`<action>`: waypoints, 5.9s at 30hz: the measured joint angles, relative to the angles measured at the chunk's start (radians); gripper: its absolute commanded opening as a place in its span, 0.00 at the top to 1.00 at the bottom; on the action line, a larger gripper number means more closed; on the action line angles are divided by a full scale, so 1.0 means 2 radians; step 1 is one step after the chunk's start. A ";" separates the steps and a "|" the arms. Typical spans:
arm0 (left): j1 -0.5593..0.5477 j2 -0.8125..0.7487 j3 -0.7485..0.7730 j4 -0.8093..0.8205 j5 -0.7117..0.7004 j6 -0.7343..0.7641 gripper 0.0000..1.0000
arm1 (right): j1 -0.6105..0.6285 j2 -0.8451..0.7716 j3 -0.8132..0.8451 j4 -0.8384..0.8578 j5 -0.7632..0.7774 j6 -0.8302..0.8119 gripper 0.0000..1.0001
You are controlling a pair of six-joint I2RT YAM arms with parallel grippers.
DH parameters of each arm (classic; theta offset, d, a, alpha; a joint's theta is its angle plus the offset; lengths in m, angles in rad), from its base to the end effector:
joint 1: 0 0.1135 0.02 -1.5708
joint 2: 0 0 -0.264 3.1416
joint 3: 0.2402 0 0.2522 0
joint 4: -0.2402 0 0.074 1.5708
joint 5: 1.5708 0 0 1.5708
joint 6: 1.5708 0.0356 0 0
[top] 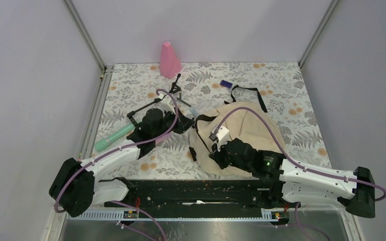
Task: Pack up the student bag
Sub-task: Zip the student bag at the center of the board, then adjust the student bag at the center of the board.
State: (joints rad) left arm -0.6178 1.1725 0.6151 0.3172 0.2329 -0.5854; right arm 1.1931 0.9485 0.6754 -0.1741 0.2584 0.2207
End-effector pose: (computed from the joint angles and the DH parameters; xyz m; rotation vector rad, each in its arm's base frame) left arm 0.2094 -0.1589 0.2523 0.2083 1.9257 -1.0426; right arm 0.0881 0.1974 0.2728 -0.8114 1.8948 0.6369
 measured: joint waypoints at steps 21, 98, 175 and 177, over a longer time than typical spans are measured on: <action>0.020 0.099 0.002 0.052 0.017 -0.020 1.00 | -0.002 -0.095 -0.011 -0.147 -0.145 0.020 1.00; 0.005 0.055 -0.096 0.134 0.035 -0.034 1.00 | -0.002 0.093 -0.006 0.104 -0.040 0.028 1.00; 0.020 0.252 0.223 -0.019 -0.014 0.071 0.21 | 0.018 -0.046 0.043 -0.013 -0.090 0.055 1.00; 0.020 0.211 0.223 -0.031 -0.024 0.080 0.15 | 0.018 -0.041 0.044 -0.014 -0.063 0.063 1.00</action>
State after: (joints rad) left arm -0.5770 1.5951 1.0603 0.2546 0.1852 -0.4259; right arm 1.2289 0.8665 0.7643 -0.2028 0.1326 0.3458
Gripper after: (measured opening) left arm 0.763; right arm 0.026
